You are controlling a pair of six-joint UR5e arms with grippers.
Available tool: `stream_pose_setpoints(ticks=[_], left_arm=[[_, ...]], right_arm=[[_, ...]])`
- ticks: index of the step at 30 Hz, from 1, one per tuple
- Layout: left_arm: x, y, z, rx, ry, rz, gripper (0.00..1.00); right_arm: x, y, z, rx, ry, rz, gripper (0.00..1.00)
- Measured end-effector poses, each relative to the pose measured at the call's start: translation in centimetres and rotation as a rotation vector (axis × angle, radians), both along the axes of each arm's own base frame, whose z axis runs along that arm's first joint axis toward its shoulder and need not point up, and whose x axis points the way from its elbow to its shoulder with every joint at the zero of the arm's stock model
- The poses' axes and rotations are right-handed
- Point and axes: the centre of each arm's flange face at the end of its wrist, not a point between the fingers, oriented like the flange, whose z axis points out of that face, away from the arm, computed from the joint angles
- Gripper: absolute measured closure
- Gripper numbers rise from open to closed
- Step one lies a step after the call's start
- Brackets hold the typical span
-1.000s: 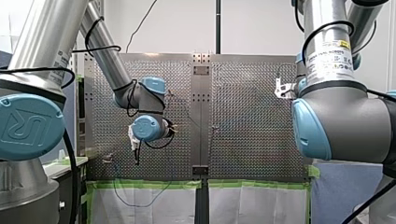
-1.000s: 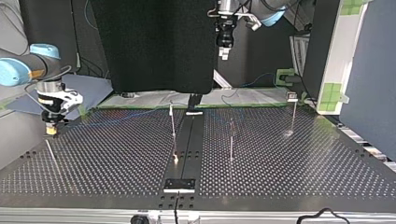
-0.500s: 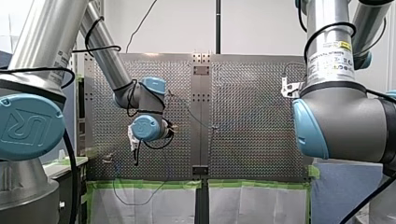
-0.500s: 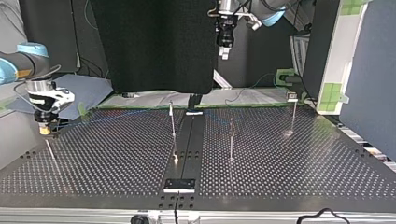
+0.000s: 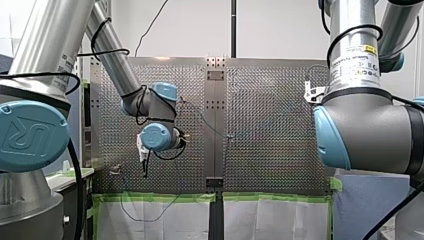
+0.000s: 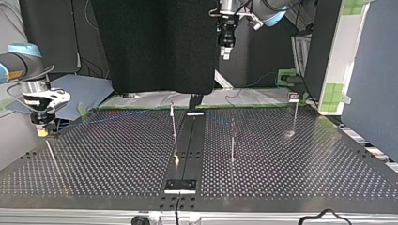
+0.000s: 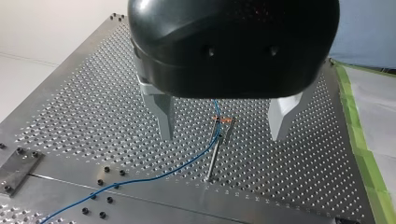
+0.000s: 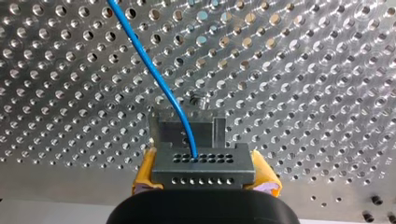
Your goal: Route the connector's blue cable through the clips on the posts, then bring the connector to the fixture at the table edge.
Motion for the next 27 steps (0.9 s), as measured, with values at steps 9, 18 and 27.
stream_pose_setpoints(ticks=[9, 18, 27], left_arm=[[0.0, 0.0, 0.0, 0.001, 0.001, -0.001, 0.00], [0.0, 0.0, 0.0, 0.001, 0.002, -0.001, 0.00], [0.0, 0.0, 0.0, 0.002, 0.002, -0.001, 0.00]], right_arm=[[-0.1, -0.4, -1.1, 0.014, 0.000, 0.013, 1.00], [0.0, -1.0, -2.1, 0.017, 0.001, 0.033, 1.00], [0.1, -1.4, -1.7, 0.008, 0.002, 0.039, 1.00]])
